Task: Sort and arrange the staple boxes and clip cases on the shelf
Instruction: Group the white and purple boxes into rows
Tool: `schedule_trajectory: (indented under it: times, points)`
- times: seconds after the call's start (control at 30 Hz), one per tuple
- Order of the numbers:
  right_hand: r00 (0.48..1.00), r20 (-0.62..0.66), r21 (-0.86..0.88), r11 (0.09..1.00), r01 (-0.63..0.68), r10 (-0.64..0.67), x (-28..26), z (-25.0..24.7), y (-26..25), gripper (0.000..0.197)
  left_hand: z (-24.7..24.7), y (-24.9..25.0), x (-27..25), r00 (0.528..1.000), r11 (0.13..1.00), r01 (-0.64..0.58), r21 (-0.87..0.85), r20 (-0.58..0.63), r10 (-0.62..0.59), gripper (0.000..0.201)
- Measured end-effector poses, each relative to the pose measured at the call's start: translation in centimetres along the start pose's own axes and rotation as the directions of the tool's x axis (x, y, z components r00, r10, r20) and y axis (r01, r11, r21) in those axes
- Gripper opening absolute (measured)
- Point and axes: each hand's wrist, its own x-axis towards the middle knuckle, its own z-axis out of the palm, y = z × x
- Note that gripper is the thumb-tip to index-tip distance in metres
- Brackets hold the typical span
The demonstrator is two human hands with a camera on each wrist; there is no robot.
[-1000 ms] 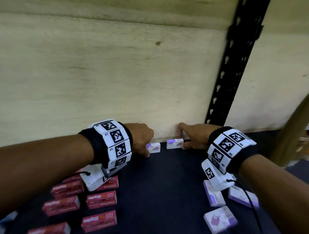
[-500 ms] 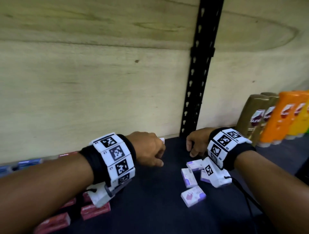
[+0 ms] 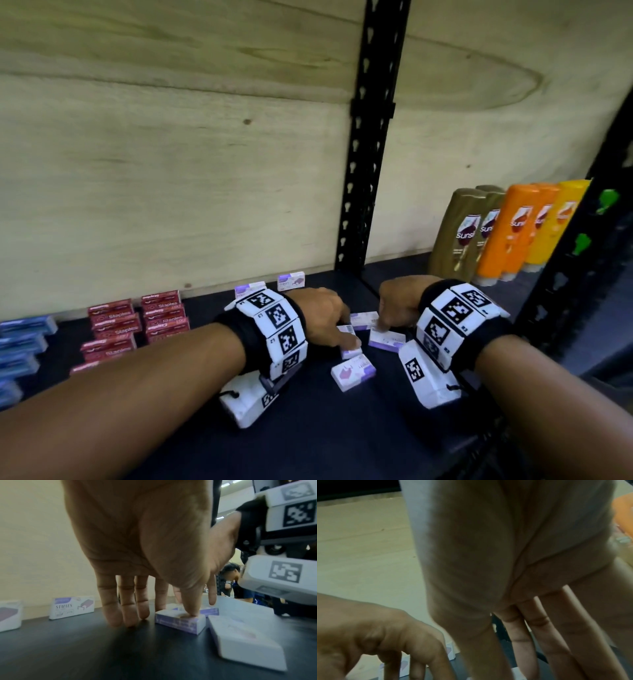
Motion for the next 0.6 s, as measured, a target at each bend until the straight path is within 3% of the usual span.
schedule_trajectory:
  times: [0.23, 0.37, 0.6]
  points:
    - [0.999, 0.051, -0.01, 1.0, 0.006, -0.005, -0.5, -0.2, -0.5, 0.04, 0.1, -1.2, -0.6, 0.999, 0.988, 0.05, -0.148, 0.0, -0.051, 0.039]
    - [0.994, 0.105, -0.016, 1.0, 0.01, -0.008, -0.9, -0.3, -0.7, 0.042, 0.0, -1.5, -1.5, 0.998, 0.989, -0.042, -0.139, 0.036, 0.048, 0.053]
    - [0.997, 0.065, -0.089, 0.995, 0.043, -0.037, -1.8, 0.5, -1.0, 0.045, 0.2, -2.2, -2.1, 0.998, 0.99, -0.039, -0.138, 0.046, 0.046, 0.033]
